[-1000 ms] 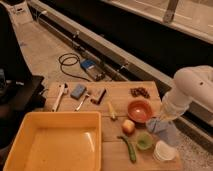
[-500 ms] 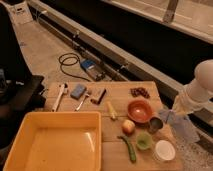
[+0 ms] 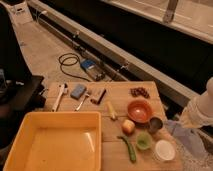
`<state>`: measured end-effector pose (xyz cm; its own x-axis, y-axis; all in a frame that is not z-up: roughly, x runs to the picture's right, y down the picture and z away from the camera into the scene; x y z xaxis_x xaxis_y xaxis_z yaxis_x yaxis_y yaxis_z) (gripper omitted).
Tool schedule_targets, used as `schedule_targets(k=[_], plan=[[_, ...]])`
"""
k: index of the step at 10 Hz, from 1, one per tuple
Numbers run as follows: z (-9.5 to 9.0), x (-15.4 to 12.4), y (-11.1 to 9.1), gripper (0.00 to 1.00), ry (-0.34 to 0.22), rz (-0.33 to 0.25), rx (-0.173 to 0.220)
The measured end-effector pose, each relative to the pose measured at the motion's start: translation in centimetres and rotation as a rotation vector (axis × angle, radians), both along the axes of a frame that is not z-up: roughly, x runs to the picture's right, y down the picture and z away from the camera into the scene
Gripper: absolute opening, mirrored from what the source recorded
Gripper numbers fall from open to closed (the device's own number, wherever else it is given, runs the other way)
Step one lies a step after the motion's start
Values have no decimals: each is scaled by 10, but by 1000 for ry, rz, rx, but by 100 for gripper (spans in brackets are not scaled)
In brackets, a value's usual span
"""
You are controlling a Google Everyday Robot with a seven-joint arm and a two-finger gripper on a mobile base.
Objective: Place towel in paper cup
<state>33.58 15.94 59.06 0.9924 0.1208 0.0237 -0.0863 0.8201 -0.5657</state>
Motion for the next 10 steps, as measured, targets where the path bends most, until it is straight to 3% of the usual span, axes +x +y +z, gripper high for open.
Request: schedule_targets(k=[1,4,6,10], plan=[[3,0,6,0,-4,7,-12],[11,-3,38,0,-37,16,-98],[12,-12,55,0,-90,-2,-152],[2,-28,65,0,-203,-71,-178]])
